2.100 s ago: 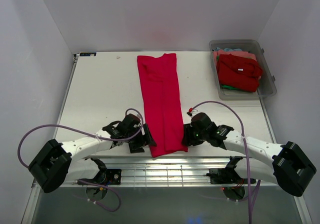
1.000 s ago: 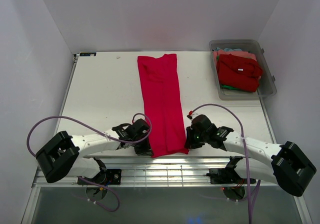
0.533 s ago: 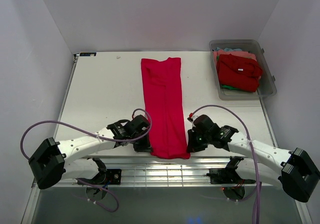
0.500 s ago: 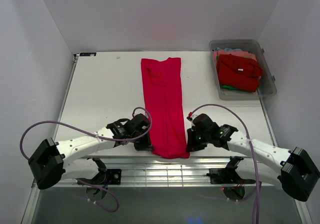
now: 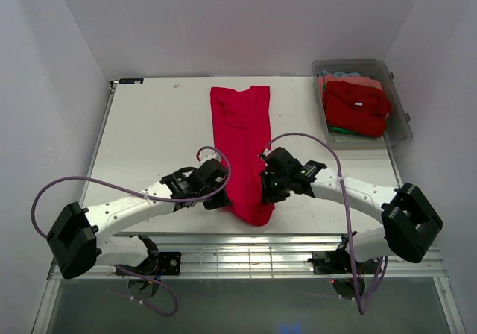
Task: Fold and stack the t-shirts
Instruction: Fold the folded rectangular tshirt in 1/3 of the way, then grab one side of the 2/3 rectangular tshirt with both arms
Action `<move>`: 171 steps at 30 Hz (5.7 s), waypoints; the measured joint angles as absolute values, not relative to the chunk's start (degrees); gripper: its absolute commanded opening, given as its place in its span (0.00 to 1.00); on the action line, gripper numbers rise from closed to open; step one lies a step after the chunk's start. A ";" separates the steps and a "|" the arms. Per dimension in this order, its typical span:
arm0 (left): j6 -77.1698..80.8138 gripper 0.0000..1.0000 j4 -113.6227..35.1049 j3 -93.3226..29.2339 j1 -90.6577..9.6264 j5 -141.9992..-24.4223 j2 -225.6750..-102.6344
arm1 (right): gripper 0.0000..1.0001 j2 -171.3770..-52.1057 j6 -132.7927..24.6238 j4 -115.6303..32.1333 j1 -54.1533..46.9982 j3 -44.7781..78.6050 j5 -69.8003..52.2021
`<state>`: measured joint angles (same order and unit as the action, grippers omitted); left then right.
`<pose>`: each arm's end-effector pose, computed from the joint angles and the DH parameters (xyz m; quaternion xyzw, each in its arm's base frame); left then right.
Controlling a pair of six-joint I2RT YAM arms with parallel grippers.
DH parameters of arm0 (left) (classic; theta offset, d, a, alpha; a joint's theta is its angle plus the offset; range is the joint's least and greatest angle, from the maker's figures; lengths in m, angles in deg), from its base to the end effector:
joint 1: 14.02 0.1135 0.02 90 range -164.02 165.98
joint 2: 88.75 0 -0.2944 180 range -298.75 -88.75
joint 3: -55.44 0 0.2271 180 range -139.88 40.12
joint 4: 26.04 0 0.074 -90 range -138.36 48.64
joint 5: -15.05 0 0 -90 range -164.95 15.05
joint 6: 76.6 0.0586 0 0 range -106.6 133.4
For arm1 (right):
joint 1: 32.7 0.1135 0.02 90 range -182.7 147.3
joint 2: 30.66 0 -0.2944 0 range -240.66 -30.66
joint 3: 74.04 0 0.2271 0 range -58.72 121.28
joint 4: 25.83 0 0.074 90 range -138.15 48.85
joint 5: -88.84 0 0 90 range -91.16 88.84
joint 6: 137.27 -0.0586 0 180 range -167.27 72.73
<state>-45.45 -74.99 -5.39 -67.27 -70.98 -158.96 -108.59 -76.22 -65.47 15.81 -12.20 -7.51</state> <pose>0.1313 -0.1690 0.2408 -0.0564 0.9599 -0.2076 0.1799 0.1615 0.1924 0.2292 -0.1782 0.9375 0.2253 0.1964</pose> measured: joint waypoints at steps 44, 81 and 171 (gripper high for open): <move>-23.44 0.00 -62.31 -40.89 -38.33 -73.45 -198.39 | 0.08 -143.58 -61.64 -68.40 3.13 30.51 16.88; -26.74 0.00 -50.44 -25.54 -47.01 -81.32 -194.22 | 0.08 -142.16 -59.98 -54.93 -0.28 25.13 -14.24; -27.09 0.98 -53.96 9.16 -58.37 -66.22 -160.58 | 0.80 -107.32 -81.99 -41.51 16.59 -26.62 1.80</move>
<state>-27.09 -53.96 9.16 -58.37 -66.22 -160.58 -107.32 -81.99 -41.51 16.59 -26.62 1.80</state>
